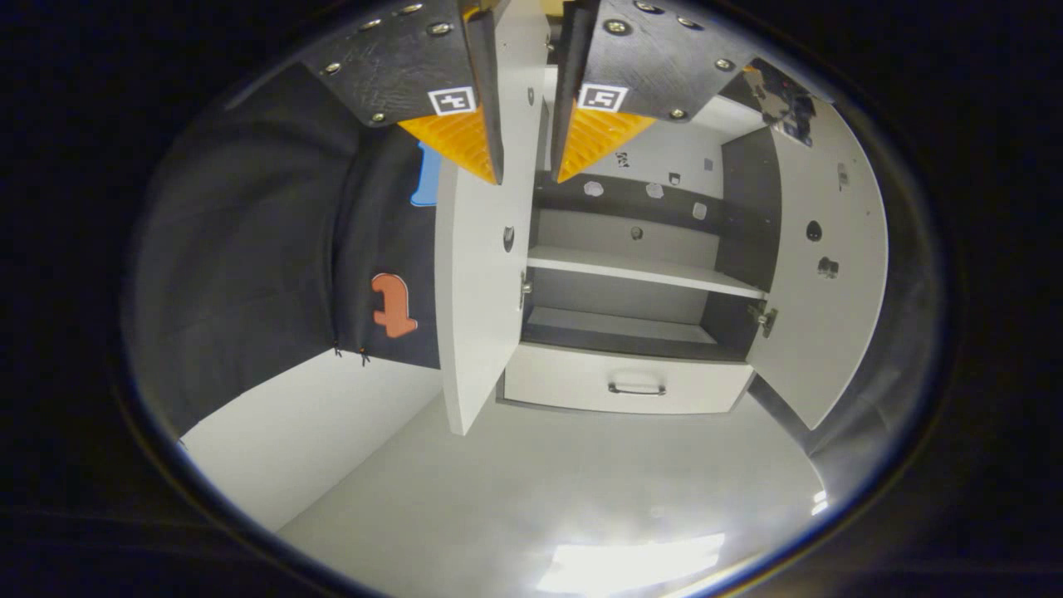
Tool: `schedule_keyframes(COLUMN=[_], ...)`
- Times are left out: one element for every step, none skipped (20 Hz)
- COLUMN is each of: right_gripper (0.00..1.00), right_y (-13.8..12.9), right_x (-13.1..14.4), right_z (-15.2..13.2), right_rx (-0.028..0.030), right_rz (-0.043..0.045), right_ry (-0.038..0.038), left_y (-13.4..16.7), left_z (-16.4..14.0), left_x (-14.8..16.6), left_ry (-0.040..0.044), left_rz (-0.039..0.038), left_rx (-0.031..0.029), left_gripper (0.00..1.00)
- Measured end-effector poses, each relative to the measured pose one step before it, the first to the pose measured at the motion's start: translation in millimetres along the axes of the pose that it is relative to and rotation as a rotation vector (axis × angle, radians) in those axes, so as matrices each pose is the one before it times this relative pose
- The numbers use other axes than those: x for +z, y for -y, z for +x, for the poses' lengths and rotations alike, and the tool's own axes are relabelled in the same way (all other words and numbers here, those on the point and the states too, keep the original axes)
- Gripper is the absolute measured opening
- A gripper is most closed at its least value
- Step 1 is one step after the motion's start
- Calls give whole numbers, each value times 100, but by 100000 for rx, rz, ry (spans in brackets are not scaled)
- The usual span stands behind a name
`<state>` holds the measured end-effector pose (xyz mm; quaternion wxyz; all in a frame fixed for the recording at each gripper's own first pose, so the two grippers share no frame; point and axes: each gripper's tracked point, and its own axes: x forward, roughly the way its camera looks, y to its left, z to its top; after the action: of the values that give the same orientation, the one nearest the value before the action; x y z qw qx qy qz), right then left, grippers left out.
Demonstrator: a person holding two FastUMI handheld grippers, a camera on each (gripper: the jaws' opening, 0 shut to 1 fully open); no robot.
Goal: Grab one shoe with the right hand and put it into the shoe cabinet, grab the other shoe with the left hand and put it into the shoe cabinet; then close the right door with the right hand and the left door with the left hand.
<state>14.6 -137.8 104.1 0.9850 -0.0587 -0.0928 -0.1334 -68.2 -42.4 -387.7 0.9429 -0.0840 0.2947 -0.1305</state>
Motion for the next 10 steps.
schedule_keyframes(right_gripper=[27, 27, 27, 30, 30, 30, 30, 30, 30, 30], right_y=[161, 145, 184, 131, 136, 159, -41, -123, 16, 90], right_x=[147, 208, 106, 65, 120, 18, 84, 48, -42, -227], right_z=[5, -100, -3, -95, -65, -86, -202, -159, -90, -50], right_rx=[-270, -331, -249, -125, -157, -48, 442, 525, 125, -258], right_rz=[292, 447, 592, 588, 436, 423, 489, 437, 24, -250], right_ry=[483, 540, 428, 270, 125, 134, 72, 101, -66, -274], left_y=[-54, 21, -131, 14, 82, 129, 8, -14, -8, -82], left_z=[-313, -172, -205, 63, -159, 18, -44, 60, 107, -53], left_x=[-228, 113, -81, -263, -278, 306, -6, 66, -130, -35], left_ry=[3642, 3536, 3102, 2391, 2277, 1530, 1235, 1029, 881, 34], left_rz=[62, 302, 299, 355, 80, -622, -901, -1131, -1130, -530], left_rx=[-1090, -854, -237, 243, 261, 308, 170, 258, 294, 514], left_gripper=[9, 9, 9, 9, 9, 9, 9, 9, 9, 9])
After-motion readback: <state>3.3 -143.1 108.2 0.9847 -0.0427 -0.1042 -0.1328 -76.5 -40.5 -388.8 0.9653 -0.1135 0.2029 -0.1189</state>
